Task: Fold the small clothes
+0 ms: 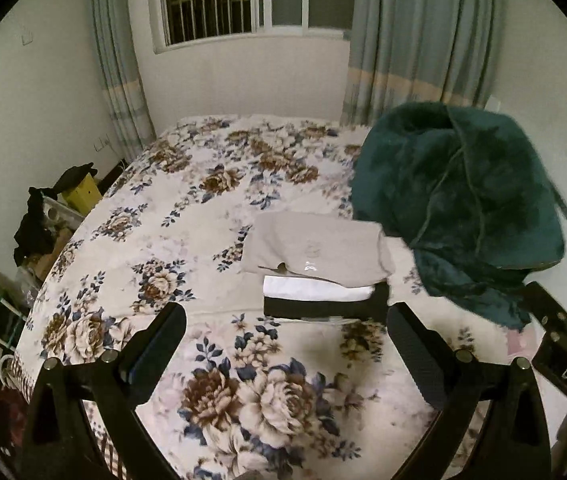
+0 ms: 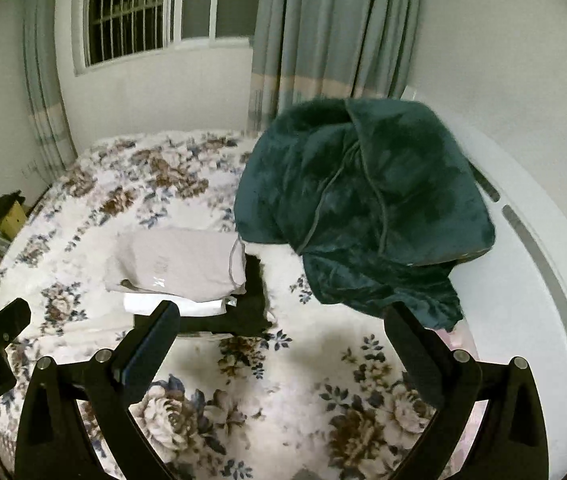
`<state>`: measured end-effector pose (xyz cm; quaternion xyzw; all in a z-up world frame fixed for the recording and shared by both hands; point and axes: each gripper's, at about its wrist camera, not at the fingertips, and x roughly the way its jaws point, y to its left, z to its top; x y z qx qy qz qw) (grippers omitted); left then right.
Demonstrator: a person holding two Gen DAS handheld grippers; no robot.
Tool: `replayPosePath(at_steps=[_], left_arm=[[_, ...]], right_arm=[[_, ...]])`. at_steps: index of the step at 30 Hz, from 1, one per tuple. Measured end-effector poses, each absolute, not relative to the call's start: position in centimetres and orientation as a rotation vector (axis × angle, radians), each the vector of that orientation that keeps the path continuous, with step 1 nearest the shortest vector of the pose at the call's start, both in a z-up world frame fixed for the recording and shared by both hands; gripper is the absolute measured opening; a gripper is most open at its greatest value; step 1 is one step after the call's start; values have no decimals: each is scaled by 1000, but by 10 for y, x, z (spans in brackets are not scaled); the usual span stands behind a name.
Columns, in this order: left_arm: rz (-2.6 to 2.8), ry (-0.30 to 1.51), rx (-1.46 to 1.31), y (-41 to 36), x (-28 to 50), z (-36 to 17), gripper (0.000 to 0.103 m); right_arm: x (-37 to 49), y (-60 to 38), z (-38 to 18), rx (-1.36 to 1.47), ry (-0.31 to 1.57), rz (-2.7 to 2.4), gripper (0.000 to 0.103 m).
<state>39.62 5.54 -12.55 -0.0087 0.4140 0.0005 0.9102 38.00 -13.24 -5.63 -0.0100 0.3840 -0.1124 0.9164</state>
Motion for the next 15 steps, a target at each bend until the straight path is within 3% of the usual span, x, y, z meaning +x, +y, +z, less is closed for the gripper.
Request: replayPosePath(at_steps=[9, 15], left_arm=[[12, 775, -21, 47, 321, -56, 103], [6, 755, -38, 47, 291, -36, 103]], right_arm=[[273, -139, 46, -21, 661, -195, 103], [223, -142, 86, -26, 613, -174, 103]])
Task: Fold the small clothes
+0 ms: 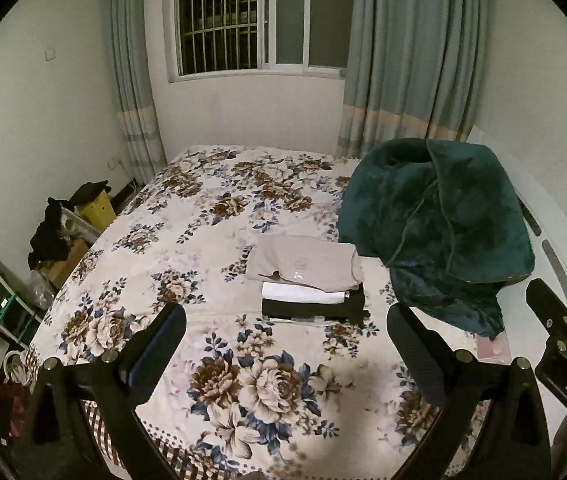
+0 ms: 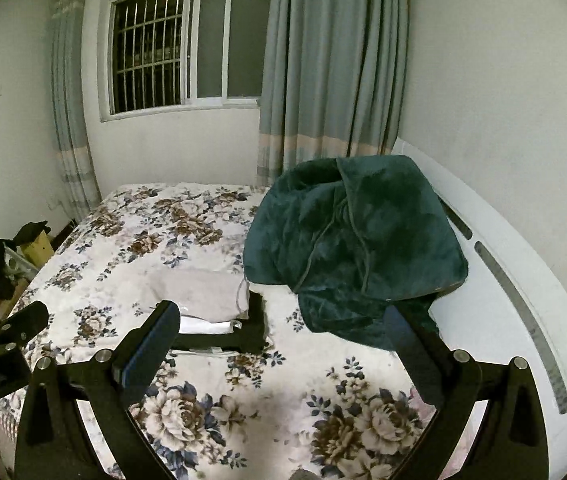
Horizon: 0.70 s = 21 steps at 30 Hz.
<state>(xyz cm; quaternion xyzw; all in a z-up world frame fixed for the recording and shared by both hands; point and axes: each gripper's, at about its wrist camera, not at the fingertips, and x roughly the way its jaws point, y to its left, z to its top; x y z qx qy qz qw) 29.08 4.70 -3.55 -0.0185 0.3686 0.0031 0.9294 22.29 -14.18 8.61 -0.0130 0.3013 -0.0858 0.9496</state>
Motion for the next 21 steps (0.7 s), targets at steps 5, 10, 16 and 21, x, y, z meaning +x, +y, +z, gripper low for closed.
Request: replayPosePath(at_steps=[5, 10, 16, 21], left_arm=[[7, 743, -31, 45, 278, -29, 103], [6, 714, -26, 44, 266, -20, 103], [8, 698, -17, 44, 258, -13, 103], [15, 688, -14, 47, 256, -11, 103]], right_arm=[[203, -143, 98, -22, 601, -165, 103], [197, -142, 102, -22, 594, -155, 103], [203, -141, 104, -20, 596, -124, 103], [206, -140, 104, -21, 586, -115, 103]])
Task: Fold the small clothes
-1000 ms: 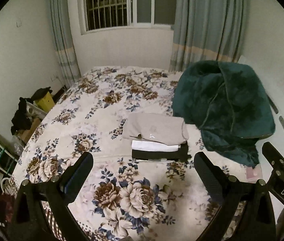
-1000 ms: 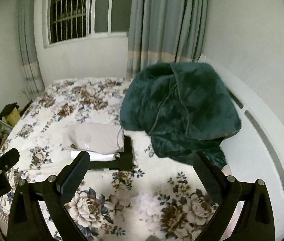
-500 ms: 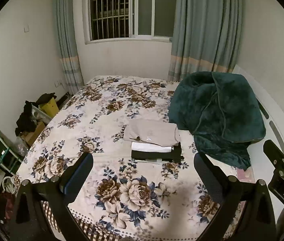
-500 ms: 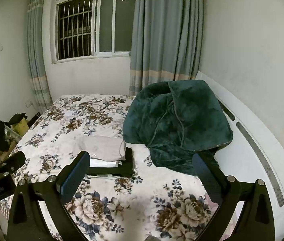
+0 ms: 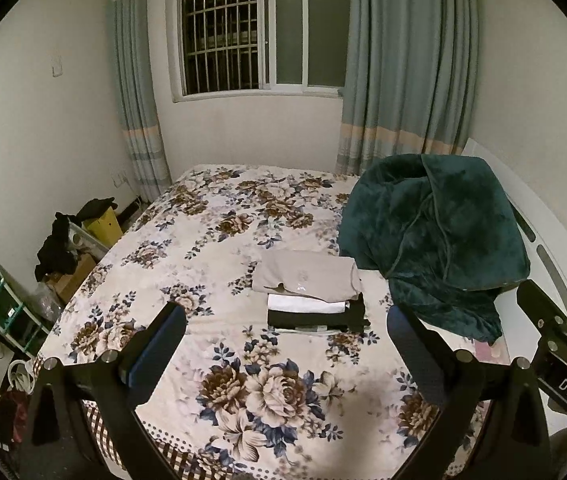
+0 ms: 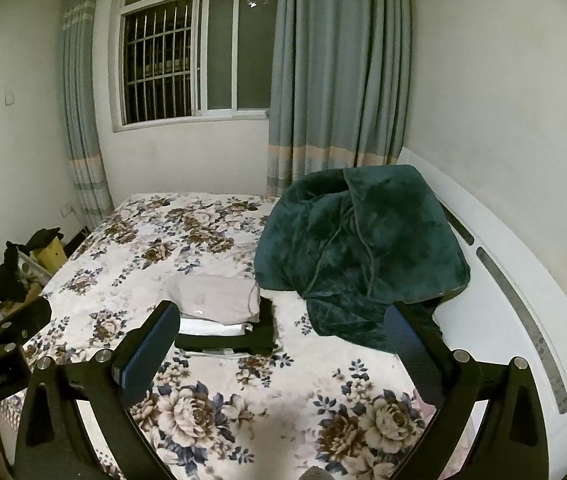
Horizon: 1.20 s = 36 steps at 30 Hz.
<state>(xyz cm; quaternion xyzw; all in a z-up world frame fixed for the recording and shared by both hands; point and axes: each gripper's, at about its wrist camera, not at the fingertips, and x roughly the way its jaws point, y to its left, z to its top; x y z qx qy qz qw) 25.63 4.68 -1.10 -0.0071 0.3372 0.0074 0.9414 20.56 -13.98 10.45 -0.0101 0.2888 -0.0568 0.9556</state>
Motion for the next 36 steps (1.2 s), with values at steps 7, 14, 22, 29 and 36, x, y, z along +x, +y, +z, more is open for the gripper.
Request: replayPosePath(at_steps=[7, 14, 22, 29, 36], left_arm=[[17, 689, -15, 47, 255, -10, 103], [21, 688, -15, 48, 254, -10, 103], [22, 688, -11, 50, 252, -9, 103], [23, 688, -11, 51, 252, -8, 103], [22, 687, -10, 51, 253, -8, 103]], right_arm=[[212, -138, 104, -27, 589, -107, 103], [212, -129, 110, -42, 591, -93, 103], [212, -128, 109, -41, 590, -92, 103], [212, -125, 110, -40, 589, -88, 103], [211, -125, 109, -38, 589, -89, 103]])
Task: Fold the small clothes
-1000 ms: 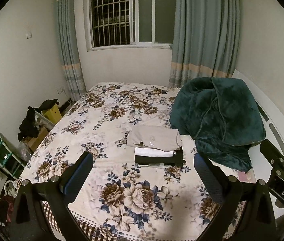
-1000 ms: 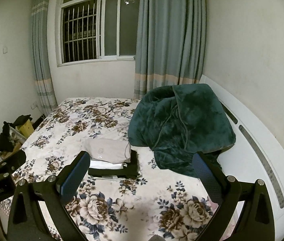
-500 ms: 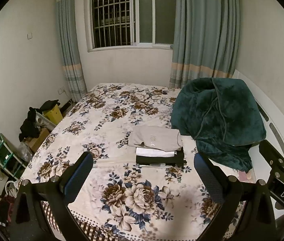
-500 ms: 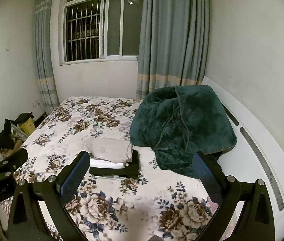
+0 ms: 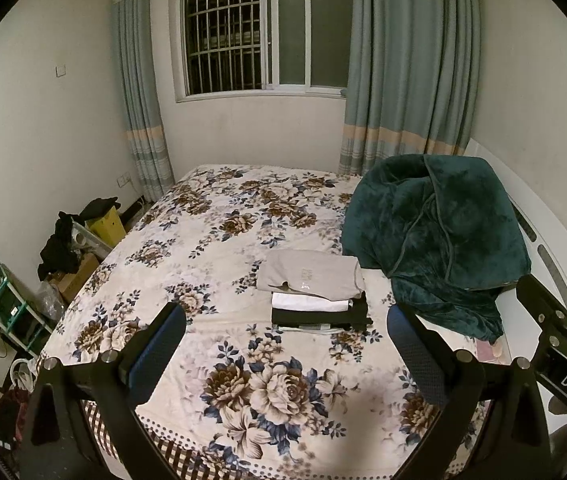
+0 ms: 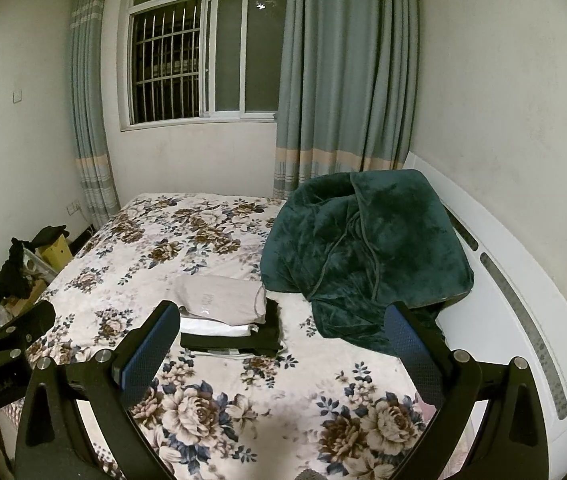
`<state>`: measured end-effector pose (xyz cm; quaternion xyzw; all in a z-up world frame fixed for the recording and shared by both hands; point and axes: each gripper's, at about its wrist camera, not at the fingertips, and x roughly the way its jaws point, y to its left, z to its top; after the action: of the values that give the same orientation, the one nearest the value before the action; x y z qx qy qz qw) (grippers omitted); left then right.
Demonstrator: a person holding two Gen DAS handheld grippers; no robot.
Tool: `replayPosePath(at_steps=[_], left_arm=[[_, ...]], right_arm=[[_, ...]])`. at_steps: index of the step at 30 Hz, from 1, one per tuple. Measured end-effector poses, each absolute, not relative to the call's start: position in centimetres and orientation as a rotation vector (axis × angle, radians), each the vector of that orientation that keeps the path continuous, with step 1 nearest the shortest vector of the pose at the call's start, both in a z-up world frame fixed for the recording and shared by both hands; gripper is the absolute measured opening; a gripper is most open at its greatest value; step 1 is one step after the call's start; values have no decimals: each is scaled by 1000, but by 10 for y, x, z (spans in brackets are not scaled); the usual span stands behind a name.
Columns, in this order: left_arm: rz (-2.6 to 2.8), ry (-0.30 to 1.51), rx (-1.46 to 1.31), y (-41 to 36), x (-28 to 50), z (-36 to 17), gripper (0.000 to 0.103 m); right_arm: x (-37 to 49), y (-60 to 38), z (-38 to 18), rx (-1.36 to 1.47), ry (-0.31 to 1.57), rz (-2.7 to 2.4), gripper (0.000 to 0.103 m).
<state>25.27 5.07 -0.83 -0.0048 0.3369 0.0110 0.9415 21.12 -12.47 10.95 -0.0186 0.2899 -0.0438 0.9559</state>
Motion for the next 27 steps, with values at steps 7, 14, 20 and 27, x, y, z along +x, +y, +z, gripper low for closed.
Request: replayPosePath(at_steps=[7, 14, 20, 27], left_arm=[[24, 685, -11, 50, 253, -8, 103], [25, 678, -14, 51, 249, -6, 103], [26, 677, -11, 52, 250, -6, 103], [27, 677, -13, 52, 250, -6, 103]], right_arm=[[212, -125, 109, -41, 586, -88, 103], [212, -125, 108, -41, 586, -88, 103], [211, -126, 107, -41, 585, -88, 103], [211, -125, 107, -38, 586, -88, 103]])
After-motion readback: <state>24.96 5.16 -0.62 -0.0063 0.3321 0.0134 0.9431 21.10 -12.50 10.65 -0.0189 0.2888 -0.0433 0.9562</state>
